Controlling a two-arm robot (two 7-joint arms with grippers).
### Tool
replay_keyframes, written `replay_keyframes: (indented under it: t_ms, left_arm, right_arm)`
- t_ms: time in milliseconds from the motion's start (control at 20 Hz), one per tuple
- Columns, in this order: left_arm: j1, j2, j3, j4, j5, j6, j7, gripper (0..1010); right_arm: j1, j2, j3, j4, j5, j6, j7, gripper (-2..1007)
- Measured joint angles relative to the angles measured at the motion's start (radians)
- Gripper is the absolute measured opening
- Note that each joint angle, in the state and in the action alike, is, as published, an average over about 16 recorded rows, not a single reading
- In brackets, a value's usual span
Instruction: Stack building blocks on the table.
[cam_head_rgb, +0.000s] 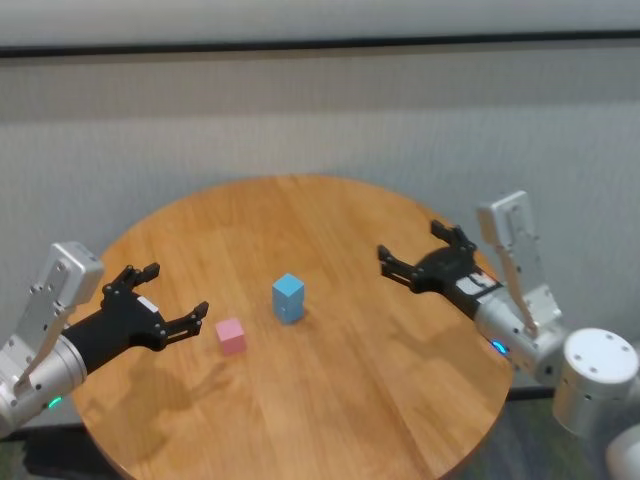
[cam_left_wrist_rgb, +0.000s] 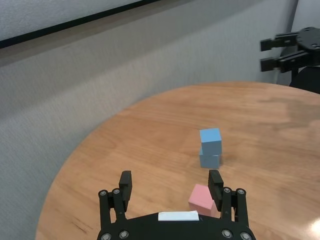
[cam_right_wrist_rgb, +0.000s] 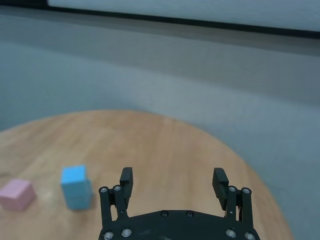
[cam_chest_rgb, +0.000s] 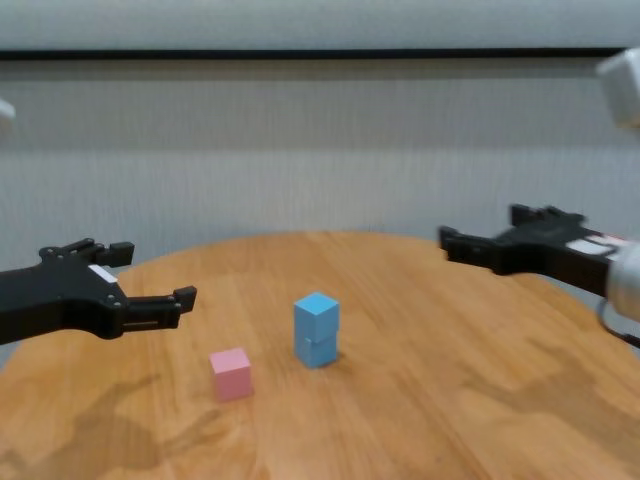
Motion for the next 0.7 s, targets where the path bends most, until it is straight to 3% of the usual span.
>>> replay_keyframes:
  t_ms: [300,700]
  left_arm:
    - [-0.002,-0.001,0.002,0.003,-0.001,-0.003,-0.008,1003]
    - [-0.031,-0.015,0.032,0.049,-0.017,-0.02,-0.062,1003]
  right_arm:
    - [-0.047,0.045,0.025,-0.031,-0.015,0.002,-0.021,1001]
    - [-0.063,0.063,0.026,-0.027,-0.037,0.001,-0.032,1001]
